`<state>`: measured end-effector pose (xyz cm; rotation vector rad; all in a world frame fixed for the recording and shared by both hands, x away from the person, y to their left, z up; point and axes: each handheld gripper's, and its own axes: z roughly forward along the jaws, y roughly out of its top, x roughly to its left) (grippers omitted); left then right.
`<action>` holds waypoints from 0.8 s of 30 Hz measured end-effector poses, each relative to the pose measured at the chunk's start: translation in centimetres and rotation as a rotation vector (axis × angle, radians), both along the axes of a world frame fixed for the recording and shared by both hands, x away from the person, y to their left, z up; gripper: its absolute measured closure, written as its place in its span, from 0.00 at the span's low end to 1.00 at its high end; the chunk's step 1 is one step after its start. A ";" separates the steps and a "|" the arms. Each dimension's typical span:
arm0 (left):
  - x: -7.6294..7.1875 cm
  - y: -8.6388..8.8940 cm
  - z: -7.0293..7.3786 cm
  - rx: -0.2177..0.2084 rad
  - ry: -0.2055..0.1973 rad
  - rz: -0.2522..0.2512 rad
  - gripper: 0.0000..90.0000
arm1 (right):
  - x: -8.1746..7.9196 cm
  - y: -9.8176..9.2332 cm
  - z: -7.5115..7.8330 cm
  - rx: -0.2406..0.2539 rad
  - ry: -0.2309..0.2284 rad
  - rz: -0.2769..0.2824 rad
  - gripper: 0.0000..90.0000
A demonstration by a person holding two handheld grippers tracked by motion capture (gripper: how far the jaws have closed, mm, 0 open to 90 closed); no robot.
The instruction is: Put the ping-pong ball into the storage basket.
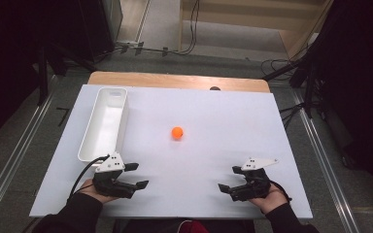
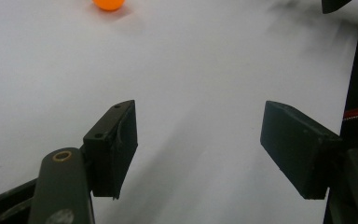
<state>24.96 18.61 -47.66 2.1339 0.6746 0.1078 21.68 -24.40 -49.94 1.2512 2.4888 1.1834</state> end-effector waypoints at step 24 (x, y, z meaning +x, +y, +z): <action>0.0 0.0 0.0 -0.043 0.000 0.044 0.31 | 0.0 0.0 0.0 -0.005 0.004 0.002 0.11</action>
